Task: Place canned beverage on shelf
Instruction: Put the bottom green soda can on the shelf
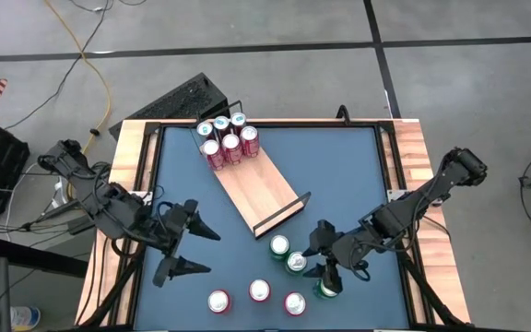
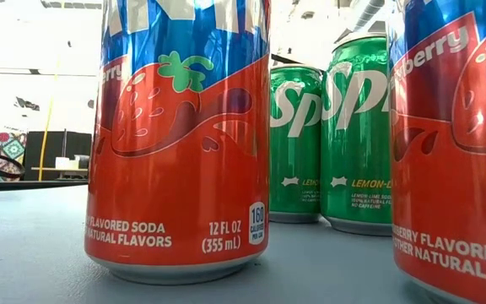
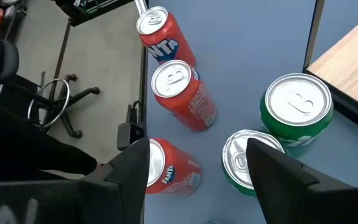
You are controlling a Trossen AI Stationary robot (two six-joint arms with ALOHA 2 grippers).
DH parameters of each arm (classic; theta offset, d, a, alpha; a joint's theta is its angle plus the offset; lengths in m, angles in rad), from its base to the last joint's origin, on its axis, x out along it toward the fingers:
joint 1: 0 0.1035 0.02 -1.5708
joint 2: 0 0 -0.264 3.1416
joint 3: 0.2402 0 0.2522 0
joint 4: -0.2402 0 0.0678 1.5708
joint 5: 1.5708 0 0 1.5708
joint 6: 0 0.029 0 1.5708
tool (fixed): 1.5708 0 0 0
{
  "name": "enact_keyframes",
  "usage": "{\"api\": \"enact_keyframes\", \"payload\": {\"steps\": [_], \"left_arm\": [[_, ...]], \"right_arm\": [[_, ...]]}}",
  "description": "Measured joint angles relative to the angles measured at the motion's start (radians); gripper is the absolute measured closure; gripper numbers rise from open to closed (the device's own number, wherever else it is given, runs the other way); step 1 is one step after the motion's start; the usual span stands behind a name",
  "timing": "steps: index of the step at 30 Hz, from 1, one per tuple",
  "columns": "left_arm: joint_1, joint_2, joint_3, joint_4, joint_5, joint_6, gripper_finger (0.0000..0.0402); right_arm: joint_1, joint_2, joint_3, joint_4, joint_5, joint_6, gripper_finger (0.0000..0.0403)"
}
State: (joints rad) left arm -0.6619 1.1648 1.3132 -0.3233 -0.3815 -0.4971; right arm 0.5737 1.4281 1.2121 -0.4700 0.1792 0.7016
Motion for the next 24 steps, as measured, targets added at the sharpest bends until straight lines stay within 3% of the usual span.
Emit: {"api": "enact_keyframes", "payload": {"steps": [10,24], "left_arm": [[0.000,0.000,0.000,0.000,-0.093,-0.050,0.0049],[0.000,0.000,0.000,0.000,-0.115,-0.026,0.0049]], "right_arm": [[-0.030,0.000,0.000,0.000,0.002,-0.002,0.0154],[-0.066,0.000,0.000,0.002,0.003,-0.002,0.0154]]}}
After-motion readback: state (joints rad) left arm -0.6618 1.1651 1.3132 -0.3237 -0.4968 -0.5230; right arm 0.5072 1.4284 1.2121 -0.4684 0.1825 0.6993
